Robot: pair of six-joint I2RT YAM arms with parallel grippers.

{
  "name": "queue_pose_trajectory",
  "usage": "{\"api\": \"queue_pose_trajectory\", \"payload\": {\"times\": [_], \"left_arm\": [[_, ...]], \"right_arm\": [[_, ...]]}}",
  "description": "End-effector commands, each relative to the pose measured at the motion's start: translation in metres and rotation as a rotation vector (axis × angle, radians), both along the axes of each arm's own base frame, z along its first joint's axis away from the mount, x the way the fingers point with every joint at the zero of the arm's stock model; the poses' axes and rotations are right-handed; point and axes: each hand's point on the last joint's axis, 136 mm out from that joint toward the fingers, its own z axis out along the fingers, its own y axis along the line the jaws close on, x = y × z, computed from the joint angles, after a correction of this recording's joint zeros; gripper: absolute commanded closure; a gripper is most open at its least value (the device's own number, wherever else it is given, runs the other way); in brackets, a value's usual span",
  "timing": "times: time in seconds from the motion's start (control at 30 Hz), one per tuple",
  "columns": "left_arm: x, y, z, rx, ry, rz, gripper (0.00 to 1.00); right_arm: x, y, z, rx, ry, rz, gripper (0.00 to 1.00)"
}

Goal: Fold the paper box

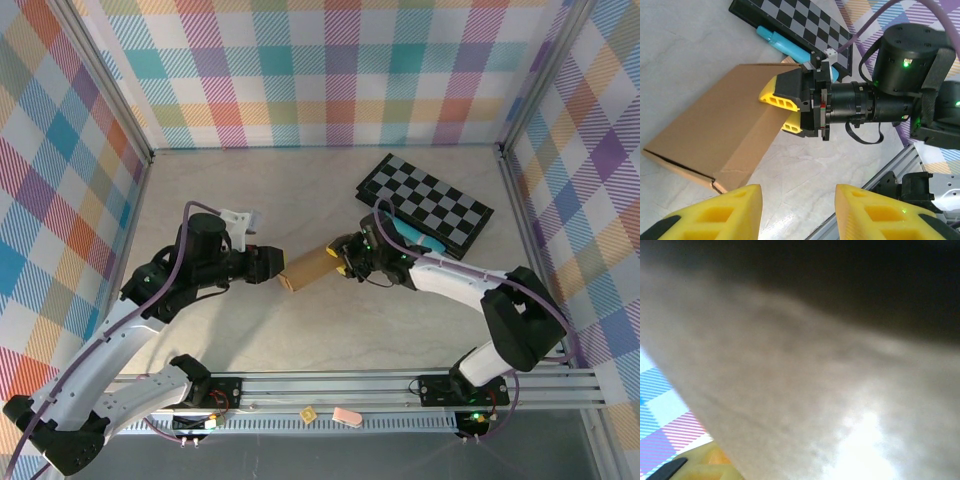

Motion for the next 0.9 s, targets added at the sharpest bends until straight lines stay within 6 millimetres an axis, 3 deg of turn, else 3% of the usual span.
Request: {"api": "queue_pose_trajectory", "payload": {"times": [0.0, 0.2, 0.47, 0.6, 0.7, 0.87], "left_arm": [[0.002, -0.003, 0.005, -0.035, -0.006, -0.003, 0.58], [0.002, -0.005, 0.005, -0.056, 0.005, 0.003, 0.59], [0.002, -0.002, 0.010, -0.068, -0.003, 0.019, 0.60], [0.003, 0.000, 0.011, -0.066, -0.010, 0.028, 0.59], [0.004, 0.000, 0.014, -0.066, -0.017, 0.034, 0.59], [0.004, 0.000, 0.014, -0.065, -0.019, 0.035, 0.59]], "right_arm": [[0.017, 0.016, 0.037, 0.159, -0.209, 0.030, 0.66], [0.030, 0.023, 0.031, 0.189, -0.256, 0.043, 0.69], [0.063, 0.032, -0.004, 0.253, -0.269, 0.006, 0.71], [0.070, 0.038, -0.021, 0.229, -0.248, 0.020, 0.70], [0.069, 0.035, -0.037, 0.186, -0.222, 0.019, 0.61], [0.061, 0.031, -0.066, 0.121, -0.157, 0.041, 0.38]]}}
